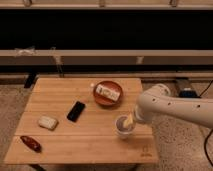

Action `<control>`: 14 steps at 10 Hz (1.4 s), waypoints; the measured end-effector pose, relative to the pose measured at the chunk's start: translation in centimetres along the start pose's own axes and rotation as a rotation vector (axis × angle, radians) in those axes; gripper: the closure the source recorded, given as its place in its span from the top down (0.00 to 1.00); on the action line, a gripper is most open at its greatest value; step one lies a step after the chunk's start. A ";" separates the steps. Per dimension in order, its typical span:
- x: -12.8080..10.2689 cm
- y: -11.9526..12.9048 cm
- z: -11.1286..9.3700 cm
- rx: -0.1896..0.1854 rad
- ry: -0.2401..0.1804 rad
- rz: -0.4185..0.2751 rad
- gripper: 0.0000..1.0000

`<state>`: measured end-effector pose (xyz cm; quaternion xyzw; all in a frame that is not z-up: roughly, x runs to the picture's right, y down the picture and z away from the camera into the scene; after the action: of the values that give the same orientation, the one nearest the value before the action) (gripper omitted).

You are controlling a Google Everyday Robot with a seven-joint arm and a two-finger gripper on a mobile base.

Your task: Pick up the ceramic cup

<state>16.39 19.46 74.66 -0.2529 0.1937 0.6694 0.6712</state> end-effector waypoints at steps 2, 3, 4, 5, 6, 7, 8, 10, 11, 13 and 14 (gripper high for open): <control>0.4 0.6 1.6 -0.024 0.037 0.005 0.51; 0.6 0.7 2.1 -0.032 0.052 0.011 0.41; 0.6 0.9 2.3 -0.039 0.063 0.016 0.31; 0.6 0.9 2.4 -0.045 0.070 0.021 0.21; 0.5 0.9 2.2 -0.051 0.066 0.026 0.11; 0.3 1.1 1.4 -0.062 0.051 0.028 0.03; -0.1 1.5 0.1 -0.084 0.026 0.028 0.00; -0.7 2.3 -3.0 -0.131 -0.023 0.019 0.00; -1.1 3.0 -4.6 -0.161 -0.048 0.007 0.00; -1.7 4.5 -6.9 -0.225 -0.087 -0.037 0.00; -1.8 5.3 -7.8 -0.256 -0.094 -0.064 0.00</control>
<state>11.62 13.23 69.06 -0.3106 0.0670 0.6779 0.6629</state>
